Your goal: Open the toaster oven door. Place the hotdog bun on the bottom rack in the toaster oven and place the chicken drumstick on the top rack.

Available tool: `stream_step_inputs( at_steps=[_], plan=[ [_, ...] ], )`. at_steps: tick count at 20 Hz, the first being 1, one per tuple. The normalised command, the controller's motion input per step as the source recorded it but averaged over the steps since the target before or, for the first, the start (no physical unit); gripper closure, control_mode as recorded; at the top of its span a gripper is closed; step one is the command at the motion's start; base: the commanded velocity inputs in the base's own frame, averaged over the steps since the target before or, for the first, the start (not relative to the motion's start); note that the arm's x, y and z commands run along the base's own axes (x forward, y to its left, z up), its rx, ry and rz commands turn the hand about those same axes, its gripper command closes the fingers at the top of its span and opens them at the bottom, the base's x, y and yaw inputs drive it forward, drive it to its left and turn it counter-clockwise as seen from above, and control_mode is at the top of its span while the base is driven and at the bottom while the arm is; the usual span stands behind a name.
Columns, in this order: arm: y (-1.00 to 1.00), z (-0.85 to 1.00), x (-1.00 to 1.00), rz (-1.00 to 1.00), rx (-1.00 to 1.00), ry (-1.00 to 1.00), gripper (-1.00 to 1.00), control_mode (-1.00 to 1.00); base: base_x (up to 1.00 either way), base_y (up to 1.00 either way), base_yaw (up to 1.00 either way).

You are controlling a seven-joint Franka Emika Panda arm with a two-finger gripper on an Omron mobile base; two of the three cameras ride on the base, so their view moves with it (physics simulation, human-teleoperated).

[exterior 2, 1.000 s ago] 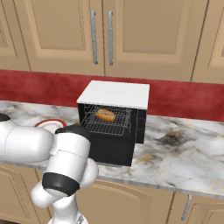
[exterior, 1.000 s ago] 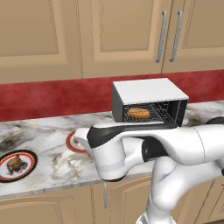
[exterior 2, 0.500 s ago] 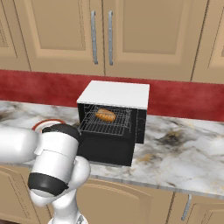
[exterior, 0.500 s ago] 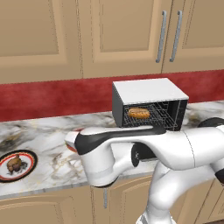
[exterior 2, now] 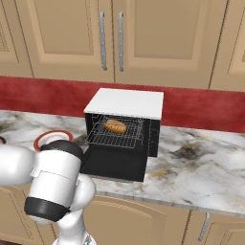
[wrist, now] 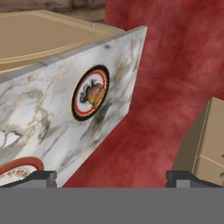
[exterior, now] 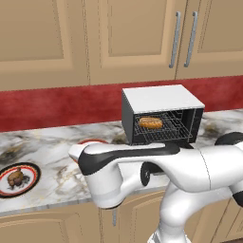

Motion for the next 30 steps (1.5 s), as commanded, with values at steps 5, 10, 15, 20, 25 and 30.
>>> stream_step_inputs(
  at_steps=[5,10,15,20,25,30],
  plan=[
    [0.0,0.0,0.0,0.0,0.0,0.0,-1.0,-1.0,0.0,0.0,0.0],
    [0.0,0.0,0.0,0.0,0.0,0.0,-1.0,-1.0,0.0,0.0,0.0],
    [0.0,0.0,0.0,0.0,0.0,0.0,-1.0,-1.0,0.0,0.0,0.0],
    [0.0,0.0,0.0,0.0,0.0,0.0,-1.0,1.0,0.0,0.0,0.0],
    [0.0,0.0,0.0,0.0,0.0,0.0,-1.0,1.0,0.0,0.0,0.0],
    [0.0,0.0,0.0,0.0,0.0,0.0,-1.0,1.0,0.0,0.0,0.0]
  ],
)
